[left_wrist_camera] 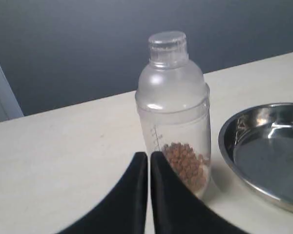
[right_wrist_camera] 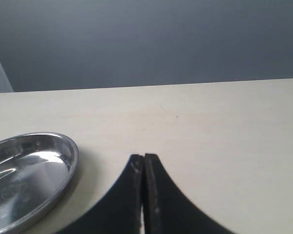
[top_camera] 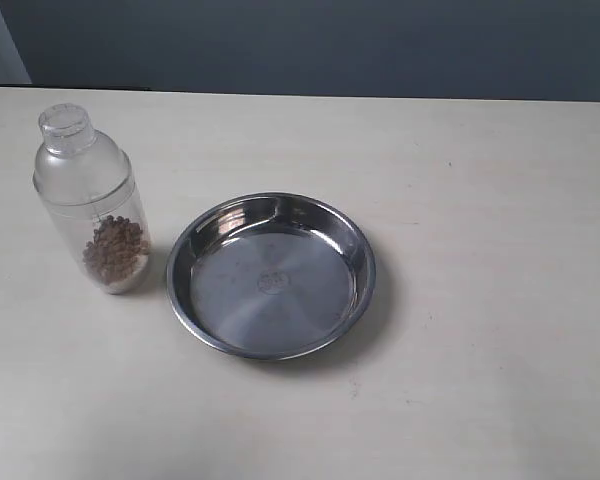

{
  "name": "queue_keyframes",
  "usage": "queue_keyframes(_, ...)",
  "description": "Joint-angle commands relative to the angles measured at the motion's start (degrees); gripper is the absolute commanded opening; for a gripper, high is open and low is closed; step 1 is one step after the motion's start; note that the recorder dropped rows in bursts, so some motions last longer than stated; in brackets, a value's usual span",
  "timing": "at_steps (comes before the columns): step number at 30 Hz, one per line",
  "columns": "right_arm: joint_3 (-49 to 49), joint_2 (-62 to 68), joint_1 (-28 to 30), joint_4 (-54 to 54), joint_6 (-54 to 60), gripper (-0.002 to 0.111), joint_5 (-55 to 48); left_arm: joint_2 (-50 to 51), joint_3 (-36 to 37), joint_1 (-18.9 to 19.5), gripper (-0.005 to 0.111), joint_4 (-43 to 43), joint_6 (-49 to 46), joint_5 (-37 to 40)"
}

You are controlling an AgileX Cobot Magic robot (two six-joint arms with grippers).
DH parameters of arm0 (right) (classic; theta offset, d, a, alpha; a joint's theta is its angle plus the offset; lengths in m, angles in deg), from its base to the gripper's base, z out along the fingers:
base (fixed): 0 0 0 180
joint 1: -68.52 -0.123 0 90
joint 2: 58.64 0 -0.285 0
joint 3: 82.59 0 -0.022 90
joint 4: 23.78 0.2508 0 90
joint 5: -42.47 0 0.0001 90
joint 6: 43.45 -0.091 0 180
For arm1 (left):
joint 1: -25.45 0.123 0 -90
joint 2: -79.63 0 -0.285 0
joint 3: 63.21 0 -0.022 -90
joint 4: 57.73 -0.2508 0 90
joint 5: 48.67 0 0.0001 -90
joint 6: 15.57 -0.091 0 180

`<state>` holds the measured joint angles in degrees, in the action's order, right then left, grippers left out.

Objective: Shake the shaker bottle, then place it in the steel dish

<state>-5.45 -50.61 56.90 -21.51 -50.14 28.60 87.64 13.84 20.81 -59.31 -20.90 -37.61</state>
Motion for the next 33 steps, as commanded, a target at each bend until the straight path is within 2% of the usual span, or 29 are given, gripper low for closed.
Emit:
queue_keyframes(1, 0.1, -0.2, 0.2, 0.2, 0.0, -0.001, 0.8, -0.2, 0.2, 0.2, 0.003, 12.5, 2.6, -5.6)
queue_keyframes(3, 0.1, -0.2, 0.2, 0.2, 0.0, -0.001, 0.8, -0.2, 0.2, 0.2, 0.003, 18.2, 3.4, -7.3)
queue_keyframes(8, 0.1, -0.2, 0.2, 0.2, 0.0, -0.001, 0.8, -0.2, 0.2, 0.2, 0.003, 19.3, 4.2, -9.7)
queue_keyframes(11, 0.1, -0.2, 0.2, 0.2, 0.0, -0.001, 0.7, -0.2, 0.2, 0.2, 0.003, 23.3, 5.3, -11.4)
queue_keyframes(16, 0.1, -0.2, 0.2, 0.2, 0.0, -0.001, 0.7, -0.2, 0.2, 0.2, 0.003, 22.9, 4.5, -8.9)
queue_keyframes(22, 0.1, -0.2, 0.2, 0.2, 0.0, -0.001, 0.7, -0.2, 0.2, 0.2, 0.000, 27.9, 6.7, -8.7)
queue_keyframes(25, 0.1, -0.2, 0.2, 0.2, 0.0, -0.001, 0.7, 2.4, -3.9, 0.2, 0.000, 27.5, 5.9, -3.2)
queue_keyframes(27, 0.1, -0.2, 0.2, 0.2, 0.0, -0.001, 0.7, 6.3, -6.6, 0.2, 0.000, 27.5, 3.8, -3.3)
queue_keyframes(30, 0.1, -0.2, 0.2, 0.2, 0.0, -0.001, 0.8, 13.3, -11.0, 0.2, 0.000, 27.2, 2.4, -7.7)
queue_keyframes(33, 0.1, -0.2, 0.2, 0.2, 0.0, -0.001, 0.8, 20.1, -16.3, 0.2, 0.000, 22.5, -1.0, -11.4)
